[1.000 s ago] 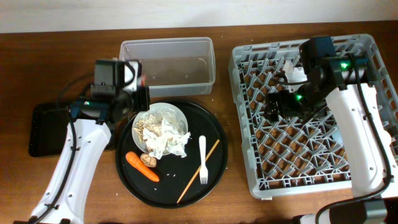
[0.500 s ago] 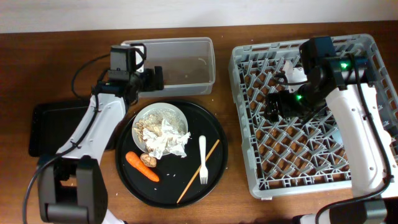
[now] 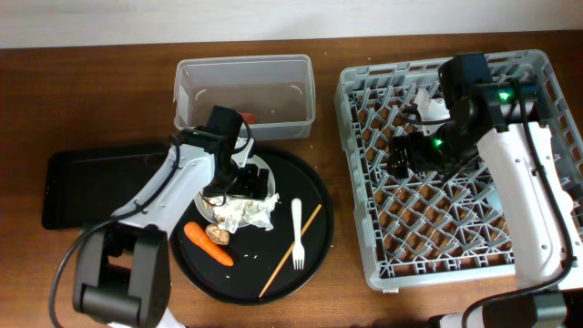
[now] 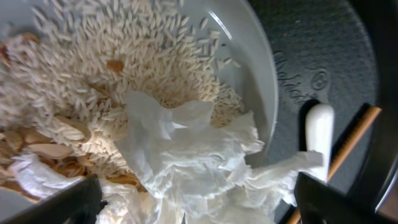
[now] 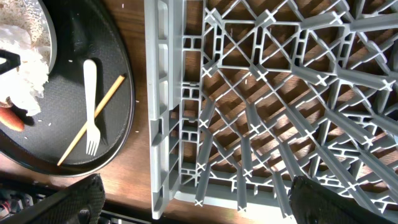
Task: Sort waste into correct bins and load items into the dishwasher rack
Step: 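Grasp the red wrapper and tissue with the left gripper, drop into clear bin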
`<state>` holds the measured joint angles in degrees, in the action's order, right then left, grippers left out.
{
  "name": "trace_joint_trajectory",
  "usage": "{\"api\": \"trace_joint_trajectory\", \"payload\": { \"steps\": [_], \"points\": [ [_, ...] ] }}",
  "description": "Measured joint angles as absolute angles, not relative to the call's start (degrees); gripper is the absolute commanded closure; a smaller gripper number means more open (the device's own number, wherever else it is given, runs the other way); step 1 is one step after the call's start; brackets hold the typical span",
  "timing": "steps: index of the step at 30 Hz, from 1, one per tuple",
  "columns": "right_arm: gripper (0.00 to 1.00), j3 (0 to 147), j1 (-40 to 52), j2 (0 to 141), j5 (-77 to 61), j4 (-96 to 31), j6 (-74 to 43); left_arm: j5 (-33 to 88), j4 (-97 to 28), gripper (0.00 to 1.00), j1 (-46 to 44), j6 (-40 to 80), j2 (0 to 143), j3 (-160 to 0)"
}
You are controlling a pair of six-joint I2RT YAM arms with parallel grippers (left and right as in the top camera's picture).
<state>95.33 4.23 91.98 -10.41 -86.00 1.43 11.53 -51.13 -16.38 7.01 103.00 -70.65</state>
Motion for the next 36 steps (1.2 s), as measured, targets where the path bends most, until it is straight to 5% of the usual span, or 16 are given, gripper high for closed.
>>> {"api": "trace_joint_trajectory", "payload": {
  "steps": [1, 2, 10, 15, 16, 17, 18, 19, 20, 21, 24, 31, 35, 36],
  "points": [
    [0.02, 95.33, 4.23, 91.98, -10.41, -85.97, 1.5, 11.55, -51.13, 0.85, -16.38, 7.07, 103.88, -70.63],
    [0.02, 95.33, 4.23, 91.98, -10.41, -85.97, 1.43, 11.53, -51.13, 1.0, -16.38, 7.11, 104.6, -70.63],
    [0.01, 95.33, 4.23, 91.98, -10.41, -85.95, 1.45, 10.41, -58.28, 0.99, -16.38, 7.11, 100.79, -79.5],
    [0.02, 95.33, 4.23, 91.98, -10.41, -85.95, 1.48, 1.34, -44.91, 1.0, -16.38, 7.11, 90.96, -84.66],
    [0.02, 95.33, 4.23, 91.98, -10.41, -85.95, 1.43, -0.78, -40.97, 0.97, -16.38, 7.11, 91.33, -84.66],
    [0.02, 95.33, 4.23, 91.98, -10.41, -85.95, 1.43, -2.02, -38.87, 0.8, -16.38, 7.11, 91.7, -84.44],
    [0.02, 95.33, 4.23, 91.98, -10.41, -86.02, 1.48, -4.01, -32.6, 0.79, -16.38, 7.25, 93.08, -84.6],
    [0.02, 95.33, 4.23, 91.98, -10.41, -86.04, 1.45, -4.99, -30.04, 0.57, -16.38, 7.2, 94.83, -84.71],
    [0.02, 95.33, 4.23, 91.98, -10.41, -86.06, 1.43, -5.85, -28.12, 0.16, -16.38, 7.14, 97.45, -84.71],
    [0.02, 95.33, 4.23, 91.98, -10.41, -85.97, 1.43, -6.24, -27.49, 0.01, -16.38, 7.09, 99.09, -84.68],
    [0.02, 95.33, 4.23, 91.98, -10.41, -85.95, 1.48, -6.52, -25.69, 0.01, -16.38, 7.11, 101.12, -84.73],
    [0.02, 95.33, 4.23, 91.98, -10.41, -86.06, 1.41, 8.1, -63.51, 0.01, -16.84, 7.11, 98.02, -84.77],
    [0.02, 95.33, 4.23, 91.98, -10.39, -86.15, 1.45, 11.29, -62.08, 0.02, -21.8, 7.14, 97.71, -77.38],
    [0.02, 95.33, 4.23, 91.98, -10.41, -86.21, 1.41, 11.44, -59.77, 0.09, -24.25, 7.11, 97.71, -74.0]
  ]
}}
